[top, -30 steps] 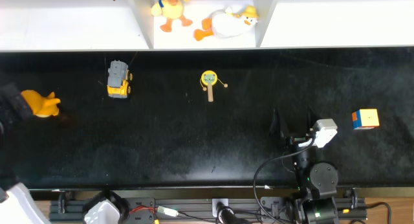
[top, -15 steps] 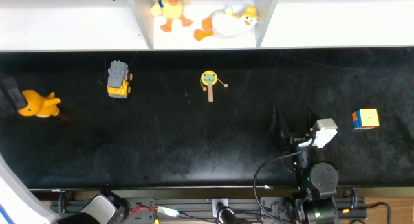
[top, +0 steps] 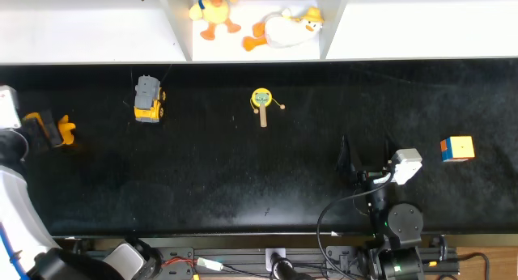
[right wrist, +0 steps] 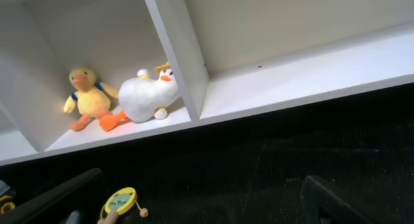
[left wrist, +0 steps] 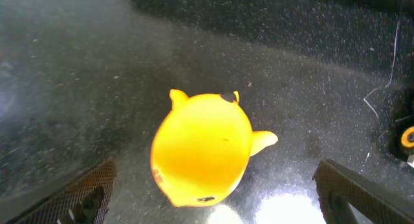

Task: Store Toys

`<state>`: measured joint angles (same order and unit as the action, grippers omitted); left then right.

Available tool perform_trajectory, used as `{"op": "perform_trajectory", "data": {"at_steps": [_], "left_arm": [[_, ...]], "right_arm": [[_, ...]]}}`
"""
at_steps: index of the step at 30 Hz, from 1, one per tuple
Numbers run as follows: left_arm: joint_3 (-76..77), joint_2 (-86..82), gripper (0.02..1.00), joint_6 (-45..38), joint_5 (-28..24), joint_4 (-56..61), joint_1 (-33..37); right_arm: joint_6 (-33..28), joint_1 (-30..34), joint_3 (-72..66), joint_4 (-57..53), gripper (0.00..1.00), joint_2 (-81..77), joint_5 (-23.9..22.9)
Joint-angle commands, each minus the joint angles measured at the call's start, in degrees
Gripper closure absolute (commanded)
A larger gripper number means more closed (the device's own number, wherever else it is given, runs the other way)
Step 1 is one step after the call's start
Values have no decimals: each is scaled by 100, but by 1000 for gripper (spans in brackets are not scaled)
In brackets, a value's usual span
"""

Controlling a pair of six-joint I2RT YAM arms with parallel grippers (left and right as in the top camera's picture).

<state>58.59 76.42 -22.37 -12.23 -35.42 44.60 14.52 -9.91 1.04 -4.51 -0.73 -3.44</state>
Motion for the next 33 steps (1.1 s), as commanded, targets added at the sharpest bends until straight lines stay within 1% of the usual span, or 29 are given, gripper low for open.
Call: {"op": "perform_trajectory", "data": {"at_steps": [1,5,7,19,30,33], "left_arm": [[-352,-11,23,-529,-804,260,289],[-439,-11,20,-804,-1283,267,520],[-514,-11,20,-907,-1366,372,551],[-1373,-11,20,-916,-1241,1722,610],[-1440,37,18,-940,-1311,1869,855],[-1440,149,38,-938,-1392,1908,855]], "right_arm": [[-39,-46,-79,33,5,52,-63],[-39,-46,-79,31,5,52,-63],[-42,-46,-79,33,7,52,-63],[-42,-46,-79,31,5,52,-63],[-42,-46,-79,33,7,52,-63],[-42,-46,-79,33,7,52,-63]]}}
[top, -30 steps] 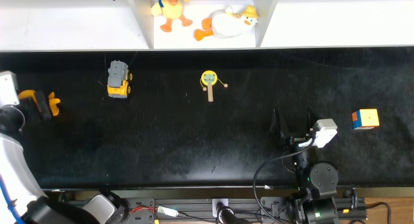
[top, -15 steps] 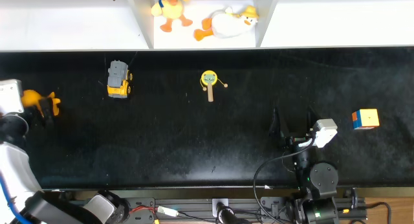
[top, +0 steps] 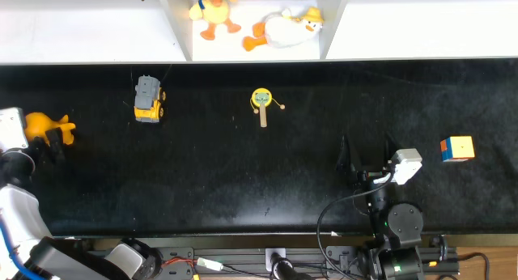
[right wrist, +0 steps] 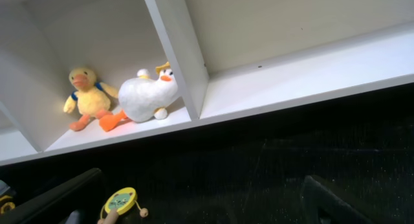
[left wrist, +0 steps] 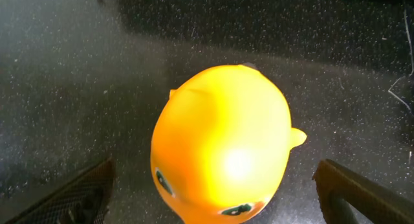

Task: Store Toys

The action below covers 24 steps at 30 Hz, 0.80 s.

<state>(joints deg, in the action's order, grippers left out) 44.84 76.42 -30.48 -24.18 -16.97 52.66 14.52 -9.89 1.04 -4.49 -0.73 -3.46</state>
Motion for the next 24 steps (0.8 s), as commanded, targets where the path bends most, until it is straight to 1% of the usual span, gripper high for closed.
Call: {"op": "perform_trajectory", "data": {"at_steps": [1,4,7,9,11,13,15,16,18,21,24], "left_arm": [[-66,195,56,-127,-201,74,48],[-66,356,134,-125,-291,164,48],[-66,494,191,-125,-439,286,48],[-66,511,251,-116,-481,365,48],[-66,509,286,-76,-498,457,48],[-63,509,404,63,-496,544,48],[-63,509,564,212,-501,614,48],[-63,509,625,273,-522,643,48],[-63,509,717,455,-669,752,48],[-31,503,768,710,-793,870,46],[103,476,814,1060,-793,903,24]], "right_arm": [[-42,-48,-79,31,5,52,-61],[-42,-48,-79,31,7,52,-61],[-42,-48,-79,31,5,52,-61],[-39,-48,-79,28,5,52,-61],[-42,-48,-79,31,5,52,-61],[-39,-48,-79,31,5,52,-61],[-42,-48,-79,31,5,52,-61],[-42,-48,-79,31,5,52,-61],[-42,-48,-79,31,7,52,-61],[-42,-48,-79,28,5,52,-61],[-42,-48,-79,31,3,52,-61]]}}
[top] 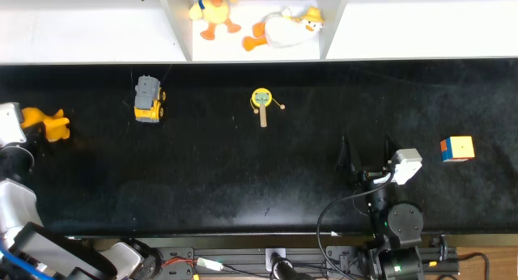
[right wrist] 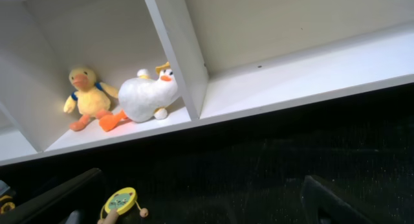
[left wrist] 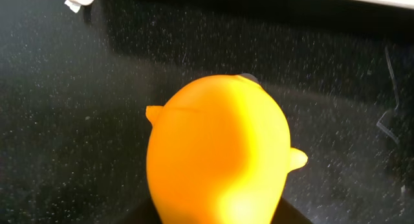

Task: Store Toys

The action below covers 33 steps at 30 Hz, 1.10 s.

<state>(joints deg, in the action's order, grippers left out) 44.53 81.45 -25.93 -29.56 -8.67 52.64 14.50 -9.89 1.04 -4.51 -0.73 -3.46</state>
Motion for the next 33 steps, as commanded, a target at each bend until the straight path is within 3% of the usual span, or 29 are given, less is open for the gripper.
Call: {"op": "perform_trajectory", "data": {"at_steps": [1,7,16,27,33], "left_arm": [[197,-46,814,732,-256,72,9],[804,-129,879,1318,-155,61,-407],[1985,-79,895,1488,1294,-267,-1668],[2973,879,888,1670,1322,-221,-2507],[3327,1392,888,1987,1709,-210,-2667]], "right_arm": [[-39,-48,-79,33,5,52,-61],[-39,-48,-79,33,5,52,-61],[-39,-48,-79,33,7,52,-61],[-39,-48,-79,31,5,52,-61],[-39,-48,-79,33,5,52,-61]]}}
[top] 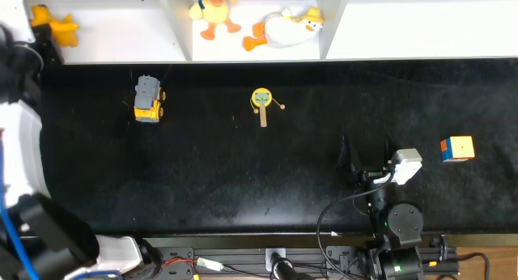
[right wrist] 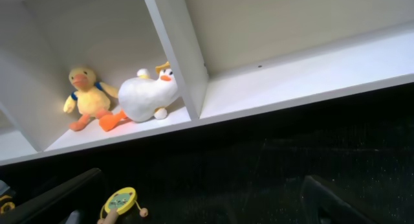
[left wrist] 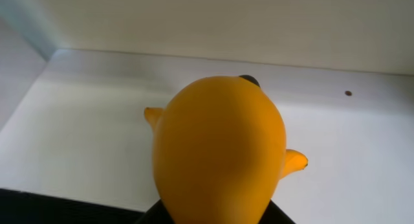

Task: Store Toys

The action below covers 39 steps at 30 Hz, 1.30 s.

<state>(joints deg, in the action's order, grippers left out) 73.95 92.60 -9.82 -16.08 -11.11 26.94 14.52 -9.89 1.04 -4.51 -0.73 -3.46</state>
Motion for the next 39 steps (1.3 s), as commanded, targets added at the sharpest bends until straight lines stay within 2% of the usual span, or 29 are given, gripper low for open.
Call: {"op": "perform_trajectory", "data": {"at_steps": [1,7,20,22,24,26,30,34,39], "left_arm": [[424,341,886,398,365,33,-105],[601,673,869,721,396,46,-131],[605,1032,847,798,439,223,-337],[605,1040,733,798,542,227,-348],[605,1040,687,796,555,240,-350],[605,1040,595,798,573,273,-350],[605,1043,386,798,570,319,-350],[605,1043,259,798,570,350,-350],[605,1043,233,804,566,424,-352]], "right_arm": [[-42,-48,-79,33,5,52,-61],[-42,-48,-79,31,7,52,-61],[-39,-48,-79,33,5,52,-61],[-42,-48,-79,33,5,52,-61],[-42,-48,-79,31,5,52,-61],[-42,-48,-79,31,5,52,-61],[-42,-48,-79,33,5,52,-61],[-39,-48,-79,33,5,52,-63],[-42,-48,-79,31,5,52,-61]]}}
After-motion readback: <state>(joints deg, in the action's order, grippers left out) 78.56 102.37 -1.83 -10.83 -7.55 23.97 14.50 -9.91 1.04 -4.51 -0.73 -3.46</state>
